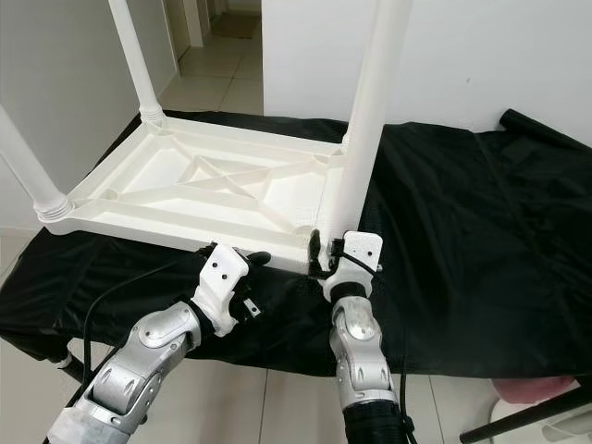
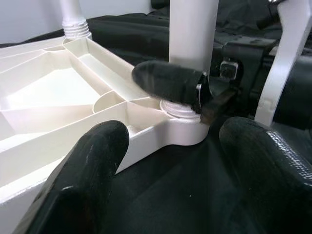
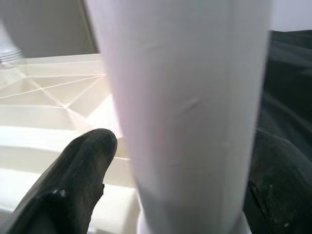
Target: Building children table
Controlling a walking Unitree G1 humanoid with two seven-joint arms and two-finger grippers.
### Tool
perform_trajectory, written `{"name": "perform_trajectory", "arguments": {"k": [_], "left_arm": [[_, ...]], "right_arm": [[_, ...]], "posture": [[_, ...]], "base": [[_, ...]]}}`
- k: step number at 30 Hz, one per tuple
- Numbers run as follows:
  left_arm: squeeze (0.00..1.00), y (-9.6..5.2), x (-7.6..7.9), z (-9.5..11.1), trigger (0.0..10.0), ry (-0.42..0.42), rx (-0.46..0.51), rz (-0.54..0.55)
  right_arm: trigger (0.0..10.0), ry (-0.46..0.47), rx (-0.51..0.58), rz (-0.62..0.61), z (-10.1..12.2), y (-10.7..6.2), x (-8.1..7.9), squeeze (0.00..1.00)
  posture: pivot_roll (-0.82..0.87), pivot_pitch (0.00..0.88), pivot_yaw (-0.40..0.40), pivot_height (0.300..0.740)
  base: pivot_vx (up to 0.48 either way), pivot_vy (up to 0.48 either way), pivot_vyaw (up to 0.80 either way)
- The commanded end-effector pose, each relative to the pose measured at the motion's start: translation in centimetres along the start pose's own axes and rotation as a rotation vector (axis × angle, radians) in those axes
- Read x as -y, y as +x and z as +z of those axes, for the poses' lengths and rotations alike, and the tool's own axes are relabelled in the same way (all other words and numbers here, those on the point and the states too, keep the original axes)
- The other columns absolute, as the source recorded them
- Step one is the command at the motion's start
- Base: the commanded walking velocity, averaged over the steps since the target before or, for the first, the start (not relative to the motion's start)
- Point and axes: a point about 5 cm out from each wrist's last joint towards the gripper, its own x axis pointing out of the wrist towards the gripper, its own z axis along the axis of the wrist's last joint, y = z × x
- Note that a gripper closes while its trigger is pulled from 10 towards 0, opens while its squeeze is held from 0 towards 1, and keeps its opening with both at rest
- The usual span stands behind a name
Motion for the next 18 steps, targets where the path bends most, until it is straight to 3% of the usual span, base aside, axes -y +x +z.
{"name": "perform_trajectory", "arguments": {"k": [1, 8, 12, 18], "left_arm": [[0.00, 0.0, 0.0, 0.2, 10.0, 0.015, 0.012, 0.009], [0.00, 0.1, -0.4, 0.2, 10.0, 0.056, 0.010, 0.044], [0.00, 0.3, -0.7, 0.2, 10.0, 0.096, 0.008, 0.080], [0.00, 0.4, -0.6, 0.3, 10.0, 0.071, 0.020, 0.065]], "right_arm": [[10.0, 0.004, 0.008, 0.040, 0.0, -0.1, 0.0, 0.00], [10.0, -0.052, 0.006, 0.121, 0.0, 0.5, 1.4, 0.00], [10.0, -0.115, -0.020, 0.286, -0.2, 1.3, 1.6, 0.00], [10.0, -0.180, -0.032, 0.400, 0.0, 1.9, 2.1, 0.00]], "posture": [[0.02, 0.000, -0.016, 0.740], [0.02, 0.000, -0.024, 0.740], [0.02, 0.001, -0.024, 0.740], [0.02, 0.011, -0.015, 0.740]], "base": [[0.000, 0.000, 0.00], [0.000, 0.000, 0.00], [0.000, 0.000, 0.00], [0.000, 0.000, 0.00]]}}
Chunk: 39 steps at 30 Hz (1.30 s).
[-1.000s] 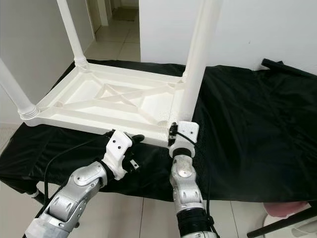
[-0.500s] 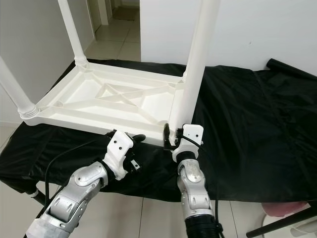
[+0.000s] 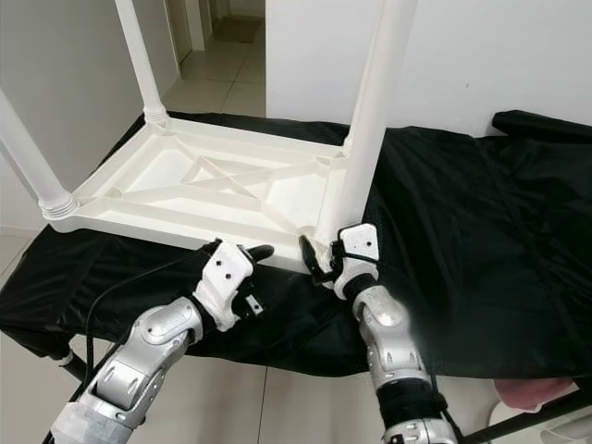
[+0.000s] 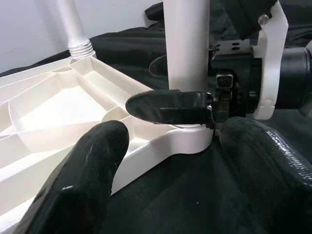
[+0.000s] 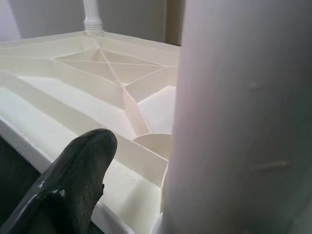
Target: Building children table
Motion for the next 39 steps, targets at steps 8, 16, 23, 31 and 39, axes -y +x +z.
{"name": "perform_trajectory", "arguments": {"k": [8, 16, 23, 31, 39], "left_arm": [[0.00, 0.3, -0.3, 0.2, 10.0, -0.015, 0.012, 0.046], [0.00, 0.2, -0.1, 0.1, 10.0, -0.027, 0.016, 0.041], [0.00, 0.2, -0.1, 0.2, 10.0, -0.037, 0.024, 0.051], [0.00, 0.2, -0.3, 0.2, 10.0, -0.035, 0.022, 0.045], [0.00, 0.3, -0.3, 0.1, 10.0, -0.035, 0.021, 0.035]], "right_arm": [[8.4, -0.070, -0.026, 0.121, 0.1, 0.9, 1.2, 0.00], [0.0, -0.121, -0.066, 0.158, -0.3, 0.8, 2.6, 0.00], [0.0, -0.088, -0.091, 0.157, -1.3, 0.1, 2.6, 0.00], [10.0, -0.048, -0.098, 0.076, -1.5, 0.2, 2.8, 0.00], [10.0, -0.062, -0.114, -0.077, -1.4, 0.3, 2.8, 0.00]], "posture": [[0.03, 0.014, -0.018, 0.740], [0.04, 0.020, -0.033, 0.740], [0.04, 0.020, -0.035, 0.740], [0.03, 0.017, -0.023, 0.740], [0.02, 0.012, -0.017, 0.740]], "base": [[0.000, 0.000, 0.00], [0.000, 0.000, 0.00], [0.000, 0.000, 0.00], [0.000, 0.000, 0.00], [0.000, 0.000, 0.00]]}}
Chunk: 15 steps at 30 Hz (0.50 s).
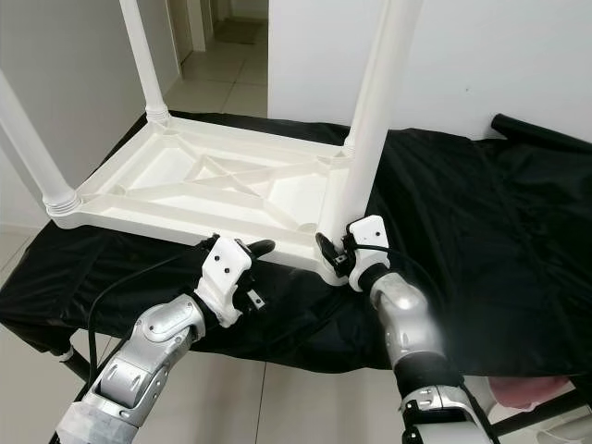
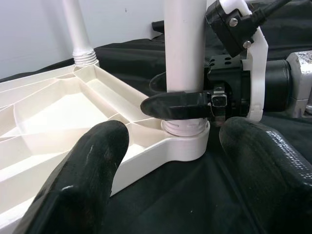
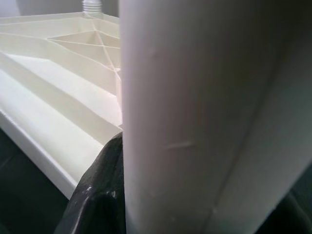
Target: Building children table
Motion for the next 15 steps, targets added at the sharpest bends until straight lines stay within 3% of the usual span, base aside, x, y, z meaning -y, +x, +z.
{"name": "perform_trajectory", "arguments": {"k": [1, 9, 10, 13, 15], "left_arm": [[0.00, 0.1, -0.2, -0.2, 10.0, -0.003, -0.010, 0.014], [0.00, 0.2, 0.0, -0.4, 10.0, -0.006, -0.014, 0.003], [0.00, 0.3, 0.0, -0.5, 10.0, -0.009, -0.016, -0.003], [0.00, 0.4, -0.1, -0.5, 10.0, -0.010, -0.016, -0.004], [0.00, 0.4, 0.0, -0.5, 10.0, -0.006, -0.017, -0.006]], "right_arm": [[10.0, -0.012, -0.050, -0.057, -0.8, -0.4, 0.3, 0.00], [10.0, 0.062, -0.045, -0.193, -0.9, -0.7, -0.6, 0.00], [10.0, 0.085, -0.067, -0.326, -1.3, -0.9, -1.7, 0.00], [10.0, 0.093, -0.076, -0.374, -1.4, -1.1, -2.1, 0.00], [10.0, 0.115, -0.103, -0.507, -1.8, -1.5, -2.9, 0.00]], "posture": [[0.02, 0.012, -0.017, 0.740], [0.02, 0.002, -0.019, 0.740], [0.01, 0.000, -0.019, 0.740], [0.01, 0.000, -0.019, 0.740], [0.01, 0.000, -0.024, 0.740]], "base": [[0.000, 0.000, 0.00], [0.000, 0.000, 0.00], [0.000, 0.000, 0.00], [0.000, 0.000, 0.00], [0.000, 0.000, 0.00]]}}
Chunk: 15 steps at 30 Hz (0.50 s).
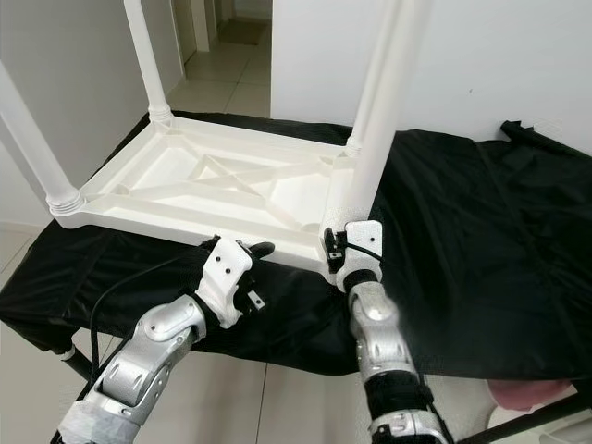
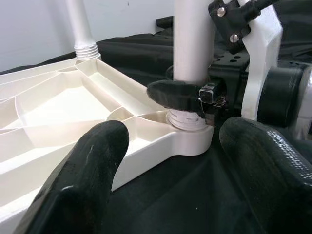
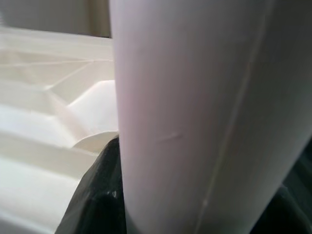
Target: Building children table
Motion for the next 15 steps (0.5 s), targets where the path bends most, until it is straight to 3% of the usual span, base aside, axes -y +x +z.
{"name": "perform_trajectory", "arguments": {"k": [1, 6, 15], "left_arm": [[0.00, 0.2, 0.1, -0.1, 10.0, 0.007, -0.004, -0.008], [0.00, 0.1, 0.3, -0.2, 10.0, 0.003, -0.004, -0.011], [0.00, 0.1, 0.5, -0.3, 10.0, -0.002, -0.005, -0.019]], "right_arm": [[10.0, 0.018, -0.122, -0.170, -2.4, -1.6, 0.0, 0.00], [10.0, 0.077, -0.149, -0.150, -2.6, -2.2, -1.7, 0.00], [10.0, 0.103, -0.121, -0.114, -1.8, -2.4, -1.7, 0.02]], "posture": [[0.02, 0.000, -0.026, 0.740], [0.02, 0.000, -0.026, 0.740], [0.02, 0.000, -0.027, 0.740]], "base": [[0.000, 0.000, 0.00], [0.000, 0.000, 0.00], [0.000, 0.000, 0.00]]}}
